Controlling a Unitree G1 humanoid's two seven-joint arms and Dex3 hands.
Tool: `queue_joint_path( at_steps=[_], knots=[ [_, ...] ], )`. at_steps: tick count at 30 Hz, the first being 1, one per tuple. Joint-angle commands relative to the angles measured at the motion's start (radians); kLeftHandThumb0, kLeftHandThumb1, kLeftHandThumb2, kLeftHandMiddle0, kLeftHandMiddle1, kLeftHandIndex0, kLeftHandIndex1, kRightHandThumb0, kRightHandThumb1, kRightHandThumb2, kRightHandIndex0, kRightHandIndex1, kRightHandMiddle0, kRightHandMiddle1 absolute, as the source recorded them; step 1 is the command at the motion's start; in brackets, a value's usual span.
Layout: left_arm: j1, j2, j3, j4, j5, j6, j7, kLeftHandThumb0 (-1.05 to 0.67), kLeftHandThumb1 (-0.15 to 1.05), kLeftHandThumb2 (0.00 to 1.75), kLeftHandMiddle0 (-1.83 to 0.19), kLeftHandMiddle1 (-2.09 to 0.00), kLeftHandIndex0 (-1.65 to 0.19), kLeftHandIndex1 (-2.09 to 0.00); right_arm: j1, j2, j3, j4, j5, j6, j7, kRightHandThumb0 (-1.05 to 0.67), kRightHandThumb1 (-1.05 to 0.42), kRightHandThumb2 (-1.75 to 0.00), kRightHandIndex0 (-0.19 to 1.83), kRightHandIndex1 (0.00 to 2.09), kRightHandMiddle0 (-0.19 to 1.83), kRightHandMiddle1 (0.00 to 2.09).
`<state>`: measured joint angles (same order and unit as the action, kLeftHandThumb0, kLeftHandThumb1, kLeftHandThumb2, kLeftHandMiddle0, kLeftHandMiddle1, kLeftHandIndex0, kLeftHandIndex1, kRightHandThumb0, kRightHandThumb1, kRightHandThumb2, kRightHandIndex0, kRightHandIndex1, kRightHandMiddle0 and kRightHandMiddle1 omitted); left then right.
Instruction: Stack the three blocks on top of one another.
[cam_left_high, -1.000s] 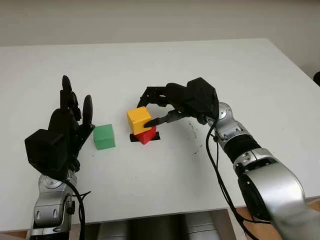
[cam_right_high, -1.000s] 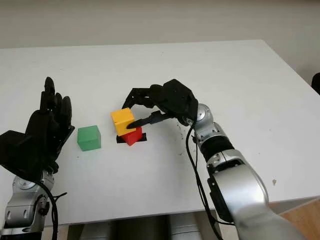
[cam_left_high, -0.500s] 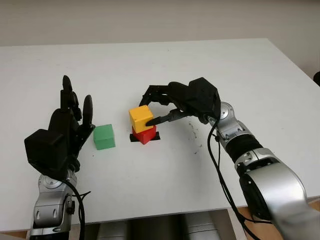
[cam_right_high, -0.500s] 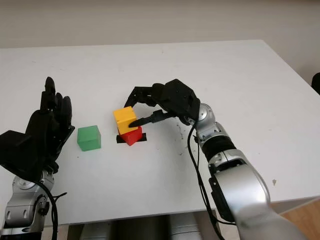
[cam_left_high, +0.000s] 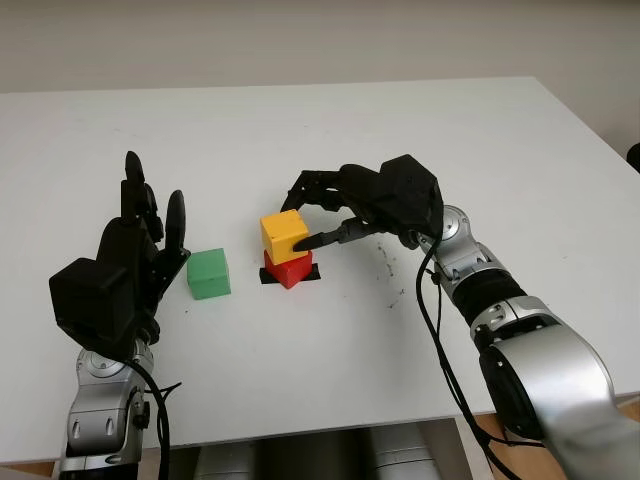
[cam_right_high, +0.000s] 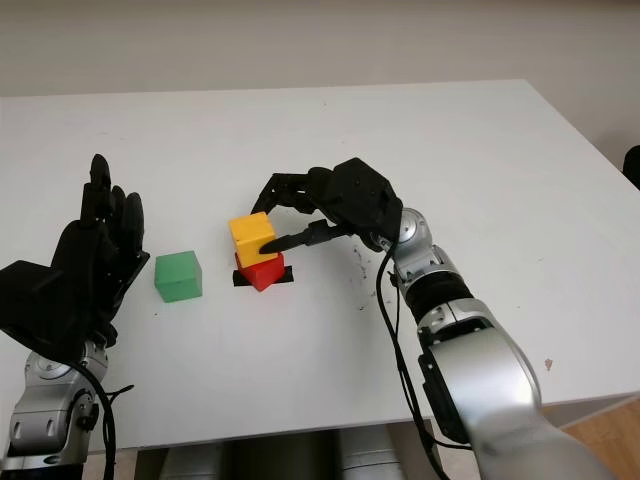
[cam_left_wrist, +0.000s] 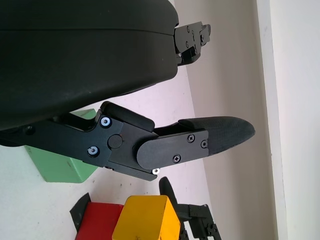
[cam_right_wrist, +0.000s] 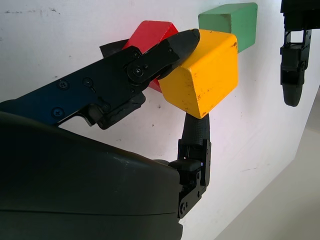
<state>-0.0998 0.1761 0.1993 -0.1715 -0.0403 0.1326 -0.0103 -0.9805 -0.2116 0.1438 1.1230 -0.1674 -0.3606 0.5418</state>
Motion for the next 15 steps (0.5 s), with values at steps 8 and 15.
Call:
queue_joint_path(
  at_steps=[8, 15],
  knots=[
    [0.010, 0.005, 0.004, -0.019, -0.003, 0.000, -0.004, -0.73, 1.05, 0.59, 0.19, 0.00, 0.19, 0.00, -0.022, -0.028, 0.016, -0.005, -0.018, 0.019, 0.064, -0.75, -0.89, -0.05, 0.02, 0.04, 0.14, 0.65],
    [0.009, 0.009, 0.007, -0.016, -0.003, -0.004, -0.009, -0.73, 1.05, 0.60, 0.19, 0.00, 0.19, 0.00, -0.017, -0.025, -0.010, -0.030, 0.023, 0.006, 0.118, -0.80, -0.89, -0.05, -0.19, 0.00, -0.16, 0.10]
  ],
)
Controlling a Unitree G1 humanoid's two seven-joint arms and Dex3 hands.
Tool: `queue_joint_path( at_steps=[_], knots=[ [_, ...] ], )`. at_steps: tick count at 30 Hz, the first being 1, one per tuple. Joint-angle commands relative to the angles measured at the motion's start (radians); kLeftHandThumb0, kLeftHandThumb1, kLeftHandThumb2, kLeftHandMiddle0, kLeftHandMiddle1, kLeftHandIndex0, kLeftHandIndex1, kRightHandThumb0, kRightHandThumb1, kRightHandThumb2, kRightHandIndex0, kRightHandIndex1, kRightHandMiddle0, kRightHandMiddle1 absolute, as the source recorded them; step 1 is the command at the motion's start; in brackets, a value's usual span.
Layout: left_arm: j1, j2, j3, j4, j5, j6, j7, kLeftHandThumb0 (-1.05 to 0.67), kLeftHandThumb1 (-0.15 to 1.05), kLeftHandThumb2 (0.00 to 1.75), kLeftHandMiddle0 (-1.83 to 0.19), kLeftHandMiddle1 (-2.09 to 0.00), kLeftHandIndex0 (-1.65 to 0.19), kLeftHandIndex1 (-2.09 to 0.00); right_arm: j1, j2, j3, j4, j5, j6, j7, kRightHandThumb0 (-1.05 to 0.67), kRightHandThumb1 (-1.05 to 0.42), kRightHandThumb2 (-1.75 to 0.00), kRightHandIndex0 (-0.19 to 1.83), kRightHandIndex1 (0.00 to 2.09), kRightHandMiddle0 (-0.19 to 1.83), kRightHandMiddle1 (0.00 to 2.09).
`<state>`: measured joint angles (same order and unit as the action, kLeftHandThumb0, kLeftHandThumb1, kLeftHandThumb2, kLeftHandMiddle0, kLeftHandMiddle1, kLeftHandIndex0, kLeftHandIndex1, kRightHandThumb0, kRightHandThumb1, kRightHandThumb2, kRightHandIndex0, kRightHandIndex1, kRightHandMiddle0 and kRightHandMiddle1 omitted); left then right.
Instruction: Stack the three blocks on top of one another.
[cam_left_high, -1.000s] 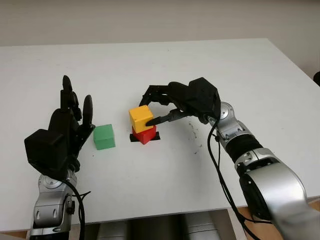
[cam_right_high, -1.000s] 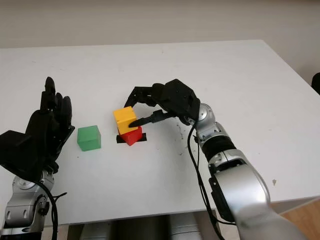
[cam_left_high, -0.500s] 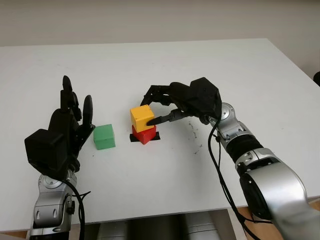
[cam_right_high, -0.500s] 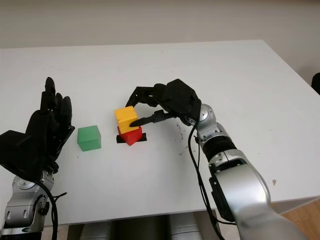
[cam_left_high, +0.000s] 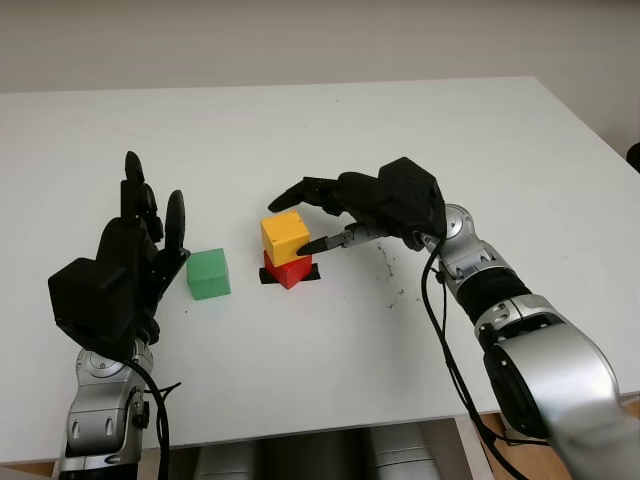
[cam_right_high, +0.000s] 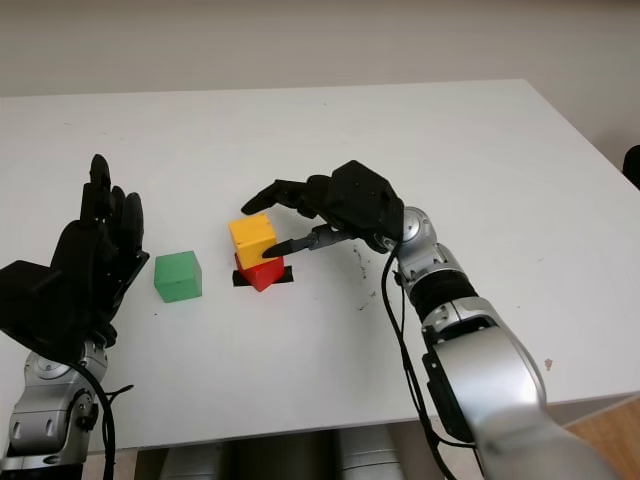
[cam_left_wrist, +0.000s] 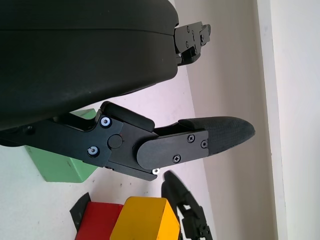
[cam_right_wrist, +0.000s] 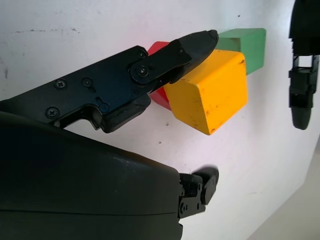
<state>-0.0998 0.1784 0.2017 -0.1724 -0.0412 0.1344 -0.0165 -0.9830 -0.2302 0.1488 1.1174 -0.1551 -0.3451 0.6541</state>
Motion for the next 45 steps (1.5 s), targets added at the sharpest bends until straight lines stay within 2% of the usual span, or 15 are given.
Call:
queue_joint_path(
  at_steps=[1, 11, 16, 19, 21, 23, 27, 30, 33, 40, 45],
  knots=[
    [0.010, 0.010, 0.005, -0.013, -0.002, -0.011, -0.007, -0.73, 1.05, 0.60, 0.19, 0.00, 0.19, 0.00, -0.012, -0.006, -0.022, -0.033, 0.023, -0.016, 0.008, -0.79, -0.88, -0.05, -0.19, 0.00, -0.17, 0.06],
    [0.016, 0.020, 0.017, -0.035, -0.007, 0.000, -0.016, -0.74, 1.05, 0.57, 0.19, 0.00, 0.19, 0.00, 0.010, -0.026, -0.055, -0.123, 0.065, -0.095, -0.008, -0.78, -0.86, -0.05, -0.19, 0.00, -0.19, 0.00],
    [0.041, 0.011, 0.040, -0.066, 0.006, -0.032, 0.012, -0.76, 1.05, 0.49, 0.18, -0.03, 0.16, -0.02, 0.027, -0.036, -0.125, -0.187, 0.176, -0.034, 0.051, -0.93, -0.90, -0.06, -0.19, 0.00, -0.19, 0.00],
    [0.059, 0.009, 0.070, -0.087, 0.039, -0.085, 0.067, -0.72, 1.05, 0.37, 0.07, -0.08, 0.09, -0.07, 0.067, -0.042, -0.173, -0.296, 0.260, 0.070, 0.069, -0.98, -1.02, -0.22, -0.19, 0.00, -0.19, 0.00],
    [0.077, 0.028, 0.091, -0.114, 0.102, -0.080, 0.113, -0.71, 1.05, 0.28, -0.19, -0.13, -0.10, -0.15, 0.124, -0.031, -0.227, -0.416, 0.334, 0.153, 0.027, -0.91, -1.04, -0.47, -0.19, 0.00, -0.19, 0.00],
    [0.088, 0.044, 0.105, -0.133, 0.135, -0.070, 0.127, -0.68, 1.05, 0.23, -0.36, -0.14, -0.21, -0.19, 0.167, -0.018, -0.261, -0.506, 0.386, 0.214, -0.015, -0.86, -1.05, -0.59, -0.19, 0.00, -0.19, 0.00],
    [0.129, 0.150, 0.139, -0.166, 0.204, -0.064, 0.074, -0.62, 1.05, 0.15, -0.46, -0.14, -0.30, -0.24, 0.233, 0.000, -0.314, -0.620, 0.474, 0.338, -0.081, -0.79, -1.05, -0.66, -0.18, 0.01, -0.19, 0.01],
    [0.173, 0.282, 0.147, -0.196, 0.305, -0.024, -0.020, -0.65, 1.01, 0.09, -0.35, -0.08, -0.25, -0.20, 0.264, 0.012, -0.342, -0.663, 0.514, 0.403, -0.132, -0.78, -1.05, -0.68, -0.14, 0.04, -0.17, 0.02],
    [0.199, 0.372, 0.149, -0.207, 0.345, -0.001, -0.110, -0.68, 0.96, 0.05, -0.25, -0.03, -0.21, -0.16, 0.281, 0.018, -0.352, -0.685, 0.530, 0.438, -0.165, -0.78, -1.05, -0.69, -0.14, 0.04, -0.18, 0.03],
    [0.199, 0.481, 0.116, -0.207, 0.387, 0.060, -0.266, -0.71, 0.89, 0.04, -0.11, -0.01, -0.16, -0.10, 0.294, 0.033, -0.362, -0.701, 0.542, 0.463, -0.212, -0.78, -1.05, -0.70, -0.15, 0.04, -0.18, 0.03],
    [0.168, 0.522, 0.054, -0.184, 0.447, 0.087, -0.312, -0.69, 0.82, 0.03, -0.08, -0.03, -0.16, -0.08, 0.297, 0.031, -0.357, -0.701, 0.538, 0.460, -0.223, -0.78, -1.05, -0.71, -0.14, 0.05, -0.17, 0.04]
  ],
)
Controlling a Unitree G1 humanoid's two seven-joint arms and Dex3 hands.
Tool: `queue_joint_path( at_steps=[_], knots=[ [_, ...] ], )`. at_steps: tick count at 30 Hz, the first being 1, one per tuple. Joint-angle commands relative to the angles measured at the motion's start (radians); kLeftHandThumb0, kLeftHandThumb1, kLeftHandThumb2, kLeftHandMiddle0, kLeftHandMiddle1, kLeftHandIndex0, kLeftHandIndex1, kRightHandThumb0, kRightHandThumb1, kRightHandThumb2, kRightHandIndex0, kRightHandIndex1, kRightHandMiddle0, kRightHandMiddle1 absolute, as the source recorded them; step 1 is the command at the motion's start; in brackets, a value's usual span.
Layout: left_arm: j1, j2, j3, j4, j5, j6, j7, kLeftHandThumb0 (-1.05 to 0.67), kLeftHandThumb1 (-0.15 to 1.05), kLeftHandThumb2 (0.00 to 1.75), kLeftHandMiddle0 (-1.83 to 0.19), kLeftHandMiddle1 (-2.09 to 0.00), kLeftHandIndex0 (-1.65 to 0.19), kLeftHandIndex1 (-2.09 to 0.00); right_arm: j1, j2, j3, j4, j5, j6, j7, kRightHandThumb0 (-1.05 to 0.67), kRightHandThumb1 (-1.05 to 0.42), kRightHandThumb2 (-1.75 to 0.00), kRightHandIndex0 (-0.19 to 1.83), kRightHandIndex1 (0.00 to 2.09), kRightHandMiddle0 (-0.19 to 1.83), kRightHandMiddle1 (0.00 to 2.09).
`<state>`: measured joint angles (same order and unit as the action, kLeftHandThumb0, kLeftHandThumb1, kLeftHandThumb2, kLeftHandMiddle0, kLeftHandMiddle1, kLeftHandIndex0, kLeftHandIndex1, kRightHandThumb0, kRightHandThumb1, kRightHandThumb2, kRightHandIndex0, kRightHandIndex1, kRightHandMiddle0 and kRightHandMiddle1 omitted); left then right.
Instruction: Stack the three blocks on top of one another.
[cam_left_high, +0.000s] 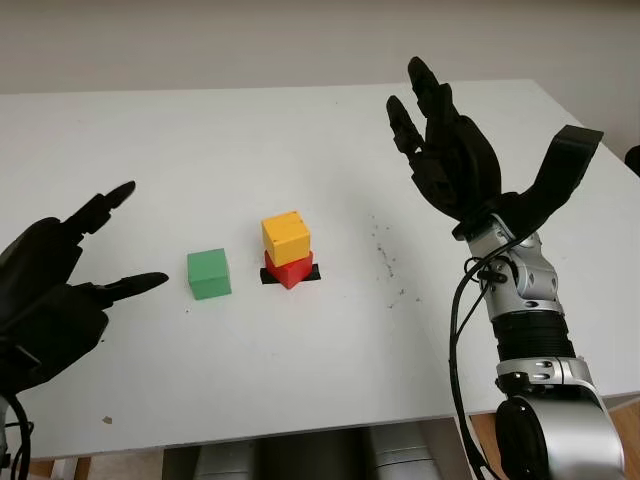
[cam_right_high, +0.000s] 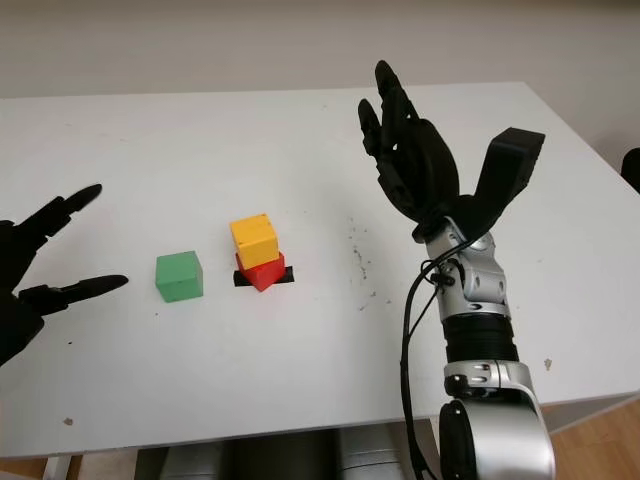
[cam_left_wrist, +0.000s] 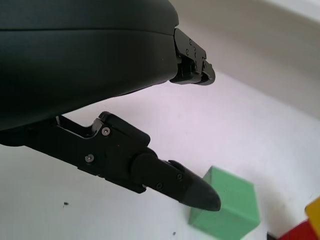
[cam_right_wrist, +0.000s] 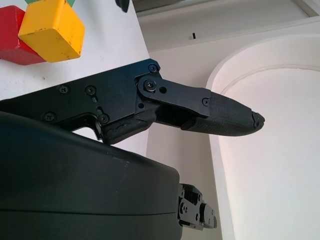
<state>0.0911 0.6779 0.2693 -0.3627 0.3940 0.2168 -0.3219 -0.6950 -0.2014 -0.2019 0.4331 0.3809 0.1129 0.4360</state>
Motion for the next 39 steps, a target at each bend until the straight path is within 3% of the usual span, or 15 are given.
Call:
queue_joint_path(
  at_steps=[1, 7, 24, 39],
  knots=[
    [-0.032, 0.033, -0.033, 0.016, 0.028, 0.005, -0.016, -0.70, 0.82, 0.04, -0.07, -0.04, -0.15, -0.07, 0.010, 0.002, -0.008, -0.017, 0.002, 0.003, -0.008, -0.78, -1.05, -0.71, -0.14, 0.05, -0.17, 0.04],
    [-0.079, 0.047, -0.107, 0.061, 0.073, 0.016, -0.048, -0.80, 0.85, 0.05, -0.03, -0.04, -0.11, -0.05, 0.017, 0.000, -0.009, -0.023, 0.006, 0.015, -0.018, -0.78, -1.05, -0.69, -0.14, 0.05, -0.16, 0.05],
    [-0.101, -0.005, -0.176, 0.113, 0.013, -0.006, -0.055, -0.78, 0.87, 0.06, 0.02, -0.05, -0.09, -0.05, 0.025, -0.002, 0.001, -0.042, -0.006, 0.029, -0.059, -0.76, -1.05, -0.67, -0.17, 0.04, -0.16, 0.05],
    [-0.146, -0.031, -0.252, 0.202, 0.095, -0.064, 0.055, -0.85, 0.95, 0.07, -0.04, -0.06, -0.13, -0.07, 0.047, 0.000, 0.016, -0.065, -0.017, 0.051, -0.055, -0.74, -1.05, -0.70, -0.16, 0.05, -0.16, 0.05]
  ],
)
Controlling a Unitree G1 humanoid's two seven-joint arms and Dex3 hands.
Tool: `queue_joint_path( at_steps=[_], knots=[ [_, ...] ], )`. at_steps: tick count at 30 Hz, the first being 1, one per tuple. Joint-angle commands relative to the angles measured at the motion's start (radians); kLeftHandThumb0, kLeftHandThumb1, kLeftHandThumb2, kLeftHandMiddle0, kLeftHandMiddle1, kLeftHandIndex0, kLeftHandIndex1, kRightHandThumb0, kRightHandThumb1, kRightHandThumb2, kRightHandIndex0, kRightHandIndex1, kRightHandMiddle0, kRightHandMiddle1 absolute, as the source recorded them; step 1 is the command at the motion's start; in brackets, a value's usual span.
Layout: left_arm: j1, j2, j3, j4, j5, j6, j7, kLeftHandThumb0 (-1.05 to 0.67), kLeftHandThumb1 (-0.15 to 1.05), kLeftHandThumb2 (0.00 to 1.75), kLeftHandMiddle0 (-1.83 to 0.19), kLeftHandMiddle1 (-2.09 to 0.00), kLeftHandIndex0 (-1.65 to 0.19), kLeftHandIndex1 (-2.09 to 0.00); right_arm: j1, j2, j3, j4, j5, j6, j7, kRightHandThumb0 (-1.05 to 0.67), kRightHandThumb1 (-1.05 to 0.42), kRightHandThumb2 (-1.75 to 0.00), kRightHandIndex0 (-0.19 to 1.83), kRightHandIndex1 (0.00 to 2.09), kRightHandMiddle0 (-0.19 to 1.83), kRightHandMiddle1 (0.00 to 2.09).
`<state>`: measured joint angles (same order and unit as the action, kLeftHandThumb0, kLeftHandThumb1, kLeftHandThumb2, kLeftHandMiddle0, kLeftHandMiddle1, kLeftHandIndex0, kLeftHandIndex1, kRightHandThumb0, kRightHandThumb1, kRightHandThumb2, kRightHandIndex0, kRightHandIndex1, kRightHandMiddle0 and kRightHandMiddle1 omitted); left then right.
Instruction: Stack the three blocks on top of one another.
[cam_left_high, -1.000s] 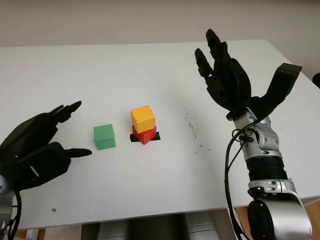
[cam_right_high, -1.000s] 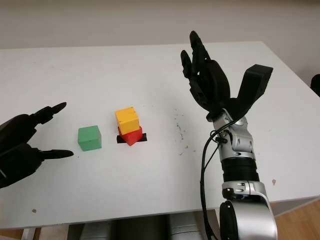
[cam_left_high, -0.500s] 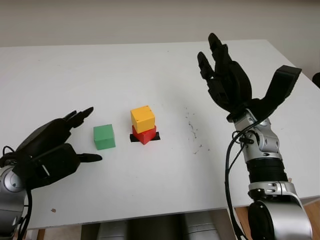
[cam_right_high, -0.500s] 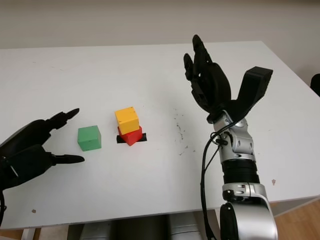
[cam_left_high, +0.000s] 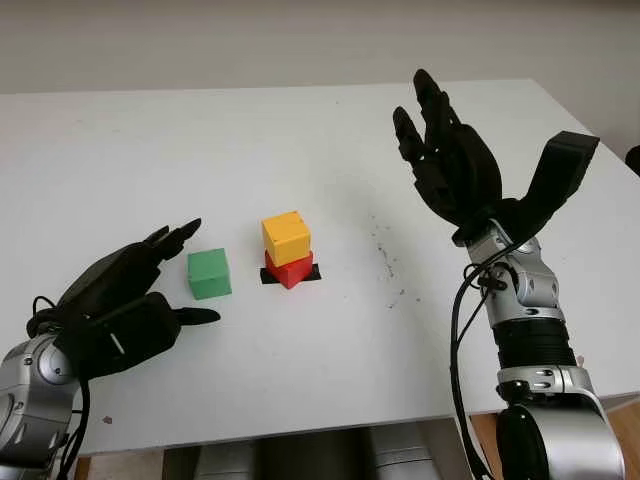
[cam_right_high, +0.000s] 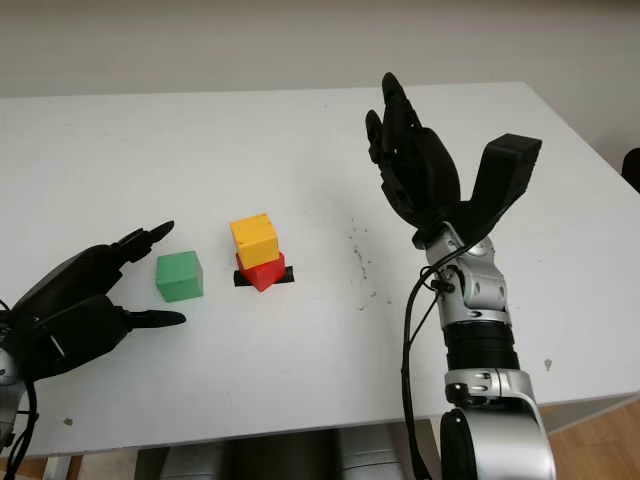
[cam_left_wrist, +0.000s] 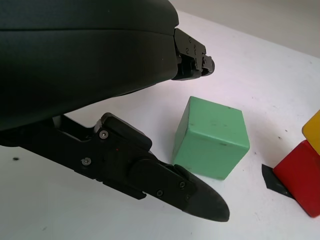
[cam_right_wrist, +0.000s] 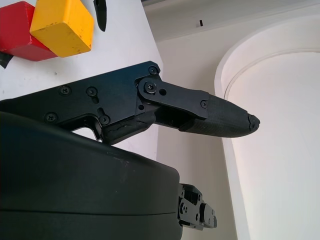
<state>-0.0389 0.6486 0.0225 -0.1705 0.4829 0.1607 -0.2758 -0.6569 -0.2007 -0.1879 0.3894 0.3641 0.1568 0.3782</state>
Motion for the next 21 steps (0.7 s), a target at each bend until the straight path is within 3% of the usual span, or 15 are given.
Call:
queue_joint_path(
  at_steps=[1, 5, 12, 21],
  knots=[
    [-0.021, -0.002, -0.008, 0.016, 0.010, -0.010, 0.012, -0.85, 0.95, 0.07, -0.04, -0.06, -0.13, -0.07, 0.010, 0.000, 0.001, -0.023, 0.001, 0.011, 0.003, -0.74, -1.05, -0.70, -0.17, 0.05, -0.16, 0.05],
    [-0.036, 0.006, -0.021, 0.049, 0.035, -0.034, 0.029, -0.81, 0.95, 0.06, -0.06, -0.06, -0.15, -0.07, 0.013, 0.000, 0.000, -0.028, 0.002, 0.019, 0.006, -0.73, -1.05, -0.70, -0.16, 0.05, -0.15, 0.06],
    [-0.047, 0.005, -0.032, 0.112, 0.090, -0.110, 0.113, -0.70, 0.91, 0.05, -0.14, -0.08, -0.34, -0.15, 0.016, 0.002, -0.003, -0.036, 0.005, 0.027, 0.006, -0.73, -1.05, -0.70, -0.15, 0.06, -0.14, 0.06],
    [-0.050, -0.002, -0.033, 0.145, 0.098, -0.146, 0.138, -0.64, 0.90, 0.05, -0.19, -0.07, -0.54, -0.24, 0.011, 0.001, -0.001, -0.036, 0.000, 0.023, 0.006, -0.73, -1.05, -0.68, -0.14, 0.06, -0.12, 0.07]
  ],
)
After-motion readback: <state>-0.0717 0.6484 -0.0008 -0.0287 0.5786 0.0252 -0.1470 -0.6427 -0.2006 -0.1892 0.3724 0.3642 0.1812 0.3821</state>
